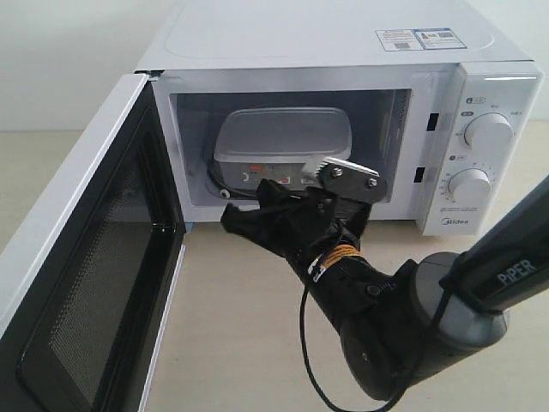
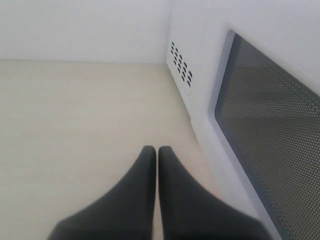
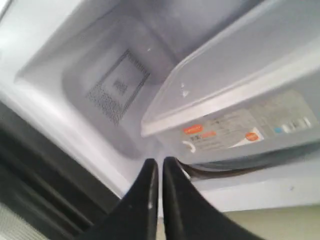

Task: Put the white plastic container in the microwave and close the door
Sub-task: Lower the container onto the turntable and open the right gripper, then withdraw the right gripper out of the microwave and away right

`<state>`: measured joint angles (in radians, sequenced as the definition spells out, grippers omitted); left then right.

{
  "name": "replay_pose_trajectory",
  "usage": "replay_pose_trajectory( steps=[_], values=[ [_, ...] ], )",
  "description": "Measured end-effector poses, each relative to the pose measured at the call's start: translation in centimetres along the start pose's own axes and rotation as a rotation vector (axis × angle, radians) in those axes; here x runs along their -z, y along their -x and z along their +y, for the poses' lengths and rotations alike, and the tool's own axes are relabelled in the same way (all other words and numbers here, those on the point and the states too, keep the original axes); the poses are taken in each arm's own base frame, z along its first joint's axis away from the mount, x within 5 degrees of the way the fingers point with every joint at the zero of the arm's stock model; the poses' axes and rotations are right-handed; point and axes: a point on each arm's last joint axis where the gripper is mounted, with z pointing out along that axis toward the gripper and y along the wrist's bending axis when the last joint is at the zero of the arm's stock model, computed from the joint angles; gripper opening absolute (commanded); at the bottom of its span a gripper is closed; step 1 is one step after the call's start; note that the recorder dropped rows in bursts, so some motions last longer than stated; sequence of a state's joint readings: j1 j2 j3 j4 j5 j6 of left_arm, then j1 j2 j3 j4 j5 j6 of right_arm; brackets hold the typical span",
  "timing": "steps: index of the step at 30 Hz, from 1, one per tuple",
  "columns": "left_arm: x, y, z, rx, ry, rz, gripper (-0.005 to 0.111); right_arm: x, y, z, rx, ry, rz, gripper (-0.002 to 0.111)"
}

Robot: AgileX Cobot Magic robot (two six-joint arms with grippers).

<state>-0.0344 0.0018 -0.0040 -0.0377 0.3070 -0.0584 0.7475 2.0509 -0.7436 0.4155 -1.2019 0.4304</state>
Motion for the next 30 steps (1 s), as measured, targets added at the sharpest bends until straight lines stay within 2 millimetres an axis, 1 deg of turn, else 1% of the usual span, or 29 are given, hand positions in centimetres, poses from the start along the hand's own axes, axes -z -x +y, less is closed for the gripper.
replay_pose_trajectory(
  steps=[3,5,6,10,14,19,23,27,30],
  values=[
    [0.0,0.0,0.0,0.000,0.000,0.000,0.004,0.1,-0.1,0.1,0.305,0.017,0.007,0.000],
    [0.0,0.0,0.0,0.000,0.000,0.000,0.004,-0.4,0.0,0.2,0.446,-0.009,0.023,0.000],
    [0.0,0.0,0.0,0.000,0.000,0.000,0.004,-0.8,0.0,0.2,0.506,-0.033,0.042,0.000],
    [0.0,0.0,0.0,0.000,0.000,0.000,0.004,-2.3,0.3,0.6,0.630,-0.105,0.102,0.000],
    [0.0,0.0,0.0,0.000,0.000,0.000,0.004,-3.0,0.7,1.1,0.654,-0.118,0.093,0.000],
    [0.0,0.0,0.0,0.000,0.000,0.000,0.004,-3.0,0.9,0.6,0.628,-0.173,0.090,0.000],
    [0.0,0.0,0.0,0.000,0.000,0.000,0.004,-3.3,0.7,-0.7,0.616,-0.219,0.093,0.000],
    [0.0,0.0,0.0,0.000,0.000,0.000,0.004,-3.6,-0.4,-2.2,0.601,-0.257,0.083,0.000],
    [0.0,0.0,0.0,0.000,0.000,0.000,0.004,-4.2,-0.5,-2.4,0.594,-0.266,0.065,0.000]
  ],
)
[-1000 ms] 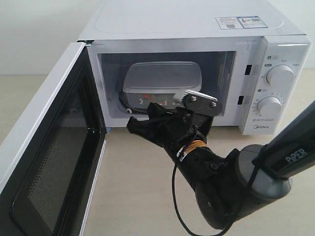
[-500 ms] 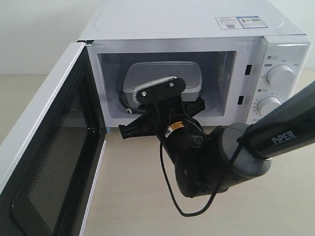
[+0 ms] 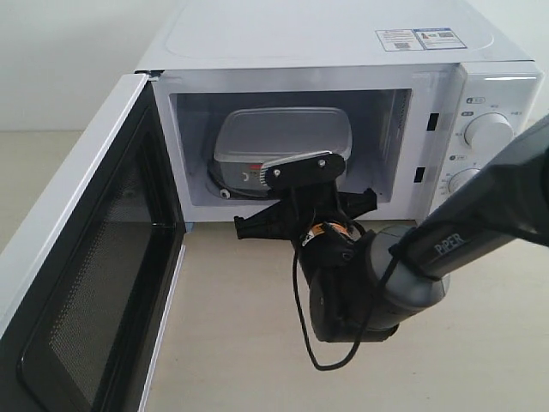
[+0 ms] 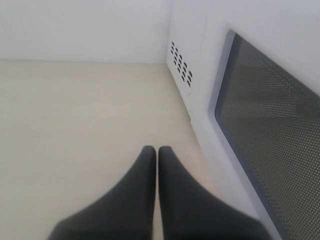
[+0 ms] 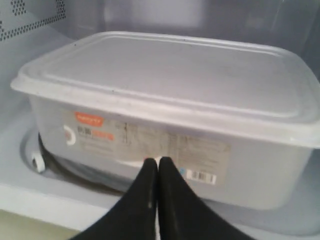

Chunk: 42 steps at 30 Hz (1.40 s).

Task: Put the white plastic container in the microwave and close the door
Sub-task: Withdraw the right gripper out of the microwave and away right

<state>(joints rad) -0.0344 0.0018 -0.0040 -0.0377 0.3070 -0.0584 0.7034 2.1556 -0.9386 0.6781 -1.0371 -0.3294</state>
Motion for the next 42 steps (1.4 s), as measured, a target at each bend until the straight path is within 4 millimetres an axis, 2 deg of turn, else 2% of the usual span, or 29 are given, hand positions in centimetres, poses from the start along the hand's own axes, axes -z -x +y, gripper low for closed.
replay_pose_trajectory(
  steps=[9,13,15,17,19,21,22,25,33,42],
  values=[
    [0.0,0.0,0.0,0.000,0.000,0.000,0.004,-3.0,0.8,0.2,-0.055,-0.029,-0.031,0.000],
    [0.0,0.0,0.0,0.000,0.000,0.000,0.004,-3.2,1.0,0.1,-0.070,-0.038,-0.029,0.000],
    [0.0,0.0,0.0,0.000,0.000,0.000,0.004,-2.9,0.6,0.4,-0.106,-0.067,0.010,0.000],
    [0.0,0.0,0.0,0.000,0.000,0.000,0.004,-2.2,1.0,1.2,-0.117,-0.077,0.025,0.000],
    [0.0,0.0,0.0,0.000,0.000,0.000,0.004,-0.7,2.2,2.3,-0.070,-0.045,0.011,0.000],
    [0.0,0.0,0.0,0.000,0.000,0.000,0.004,1.5,3.1,3.3,-0.021,-0.001,0.010,0.000],
    [0.0,0.0,0.0,0.000,0.000,0.000,0.004,3.3,3.6,4.0,0.016,0.029,0.012,0.000],
    [0.0,0.0,0.0,0.000,0.000,0.000,0.004,6.2,4.6,4.5,0.077,0.043,0.022,0.000],
    [0.0,0.0,0.0,0.000,0.000,0.000,0.004,13.5,7.0,3.6,0.262,0.029,0.113,0.000],
    [0.0,0.0,0.0,0.000,0.000,0.000,0.004,21.7,8.7,3.4,0.294,0.233,0.181,0.000]
  ],
)
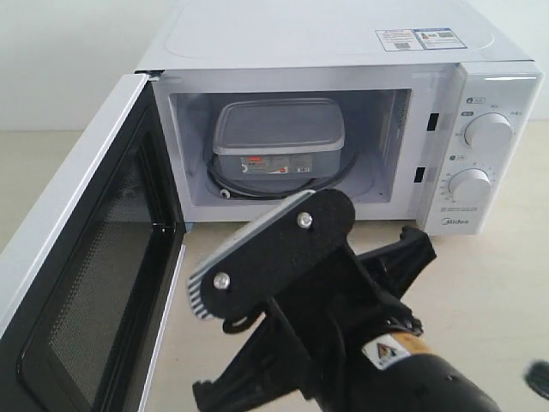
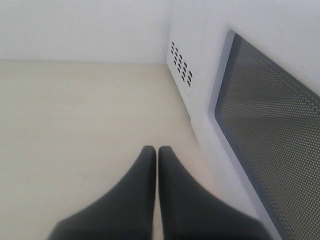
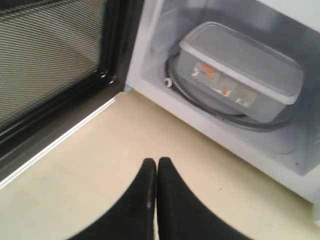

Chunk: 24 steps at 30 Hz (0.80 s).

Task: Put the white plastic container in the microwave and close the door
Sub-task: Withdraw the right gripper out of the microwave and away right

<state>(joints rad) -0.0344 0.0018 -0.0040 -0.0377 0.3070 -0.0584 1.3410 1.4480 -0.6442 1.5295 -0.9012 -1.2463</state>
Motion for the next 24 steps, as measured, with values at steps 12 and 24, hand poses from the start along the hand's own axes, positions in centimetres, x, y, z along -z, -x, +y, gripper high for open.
replay_pose_trajectory(
  steps=[12,24],
  values=[
    [0.0,0.0,0.0,0.000,0.000,0.000,0.004,3.5,0.4,1.0,-0.073,0.121,0.007,0.000],
    [0.0,0.0,0.0,0.000,0.000,0.000,0.004,3.5,0.4,1.0,-0.074,0.120,0.009,0.000]
  ],
)
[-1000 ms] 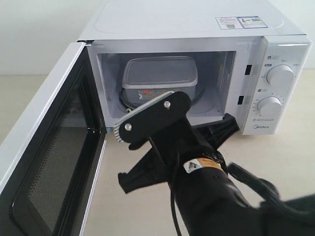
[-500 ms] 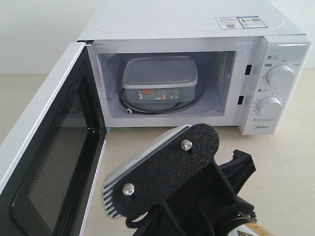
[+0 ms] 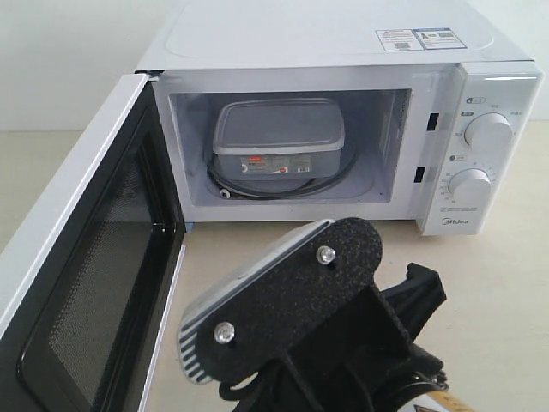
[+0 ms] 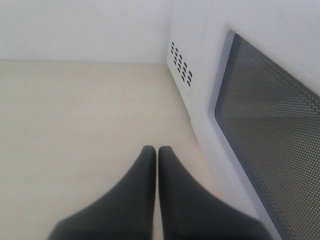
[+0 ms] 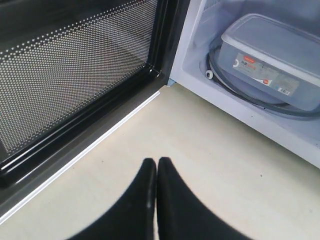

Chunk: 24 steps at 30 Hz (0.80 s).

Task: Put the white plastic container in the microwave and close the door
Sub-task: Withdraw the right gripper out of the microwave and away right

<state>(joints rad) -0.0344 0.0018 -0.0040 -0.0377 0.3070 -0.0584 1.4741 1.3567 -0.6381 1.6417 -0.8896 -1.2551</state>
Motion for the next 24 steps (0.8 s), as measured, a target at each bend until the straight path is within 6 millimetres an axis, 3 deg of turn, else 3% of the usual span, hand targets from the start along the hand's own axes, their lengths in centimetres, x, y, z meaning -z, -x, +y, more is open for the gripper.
replay_pose_trajectory(
  steps=[8,14,18,24],
  values=[
    [0.0,0.0,0.0,0.000,0.000,0.000,0.004,0.4,0.0,-0.5,-0.010,0.003,-0.008,0.000],
    [0.0,0.0,0.0,0.000,0.000,0.000,0.004,1.7,-3.0,-2.9,-0.219,0.072,0.047,0.000],
    [0.0,0.0,0.0,0.000,0.000,0.000,0.004,1.1,-4.3,-4.3,-0.359,0.083,0.075,0.000],
    [0.0,0.0,0.0,0.000,0.000,0.000,0.004,-0.1,-4.4,-5.6,-0.447,0.111,0.103,0.000]
  ],
)
